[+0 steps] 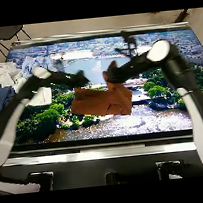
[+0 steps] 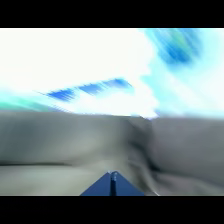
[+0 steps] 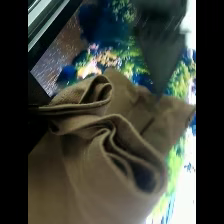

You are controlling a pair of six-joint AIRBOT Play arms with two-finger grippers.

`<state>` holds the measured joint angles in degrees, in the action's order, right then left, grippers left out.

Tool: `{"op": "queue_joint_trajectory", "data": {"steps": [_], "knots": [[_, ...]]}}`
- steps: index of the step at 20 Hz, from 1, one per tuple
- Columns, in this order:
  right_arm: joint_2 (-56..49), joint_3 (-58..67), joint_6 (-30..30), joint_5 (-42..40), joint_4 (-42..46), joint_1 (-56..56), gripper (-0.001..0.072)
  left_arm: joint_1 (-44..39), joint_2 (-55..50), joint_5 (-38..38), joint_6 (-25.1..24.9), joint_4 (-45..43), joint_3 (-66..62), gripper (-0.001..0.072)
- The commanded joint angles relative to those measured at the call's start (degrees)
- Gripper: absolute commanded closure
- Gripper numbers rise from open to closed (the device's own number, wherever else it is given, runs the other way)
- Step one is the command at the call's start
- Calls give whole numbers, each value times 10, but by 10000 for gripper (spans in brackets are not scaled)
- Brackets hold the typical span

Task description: Fold the shirts.

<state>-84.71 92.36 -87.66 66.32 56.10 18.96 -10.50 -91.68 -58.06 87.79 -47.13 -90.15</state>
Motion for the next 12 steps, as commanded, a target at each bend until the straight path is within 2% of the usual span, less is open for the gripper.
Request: {"op": "queue_joint_trajectory", "data": {"steps": [1, 4, 6, 7, 8, 10, 12], "knots": [[-97, 1, -6, -141, -91, 74, 657, 144, 129, -30, 40, -118, 0, 666], [-183, 1, -7, -217, -213, 112, 656, 214, 207, -30, 40, -95, 0, 666], [-225, 1, -6, -232, -284, 124, 638, 227, 243, -30, 40, -83, 0, 666], [-239, 1, -6, -233, -305, 129, 379, 226, 254, -31, 40, -83, 0, 666], [-246, 1, -5, -233, -316, 129, -8, 223, 261, -31, 40, -83, 0, 666], [-237, 1, 18, -199, -307, 114, 2, 216, 263, -34, 40, -83, 0, 666], [-206, 1, 18, -142, -248, 77, 6, 214, 263, -37, 39, -83, 4, 666]]}}
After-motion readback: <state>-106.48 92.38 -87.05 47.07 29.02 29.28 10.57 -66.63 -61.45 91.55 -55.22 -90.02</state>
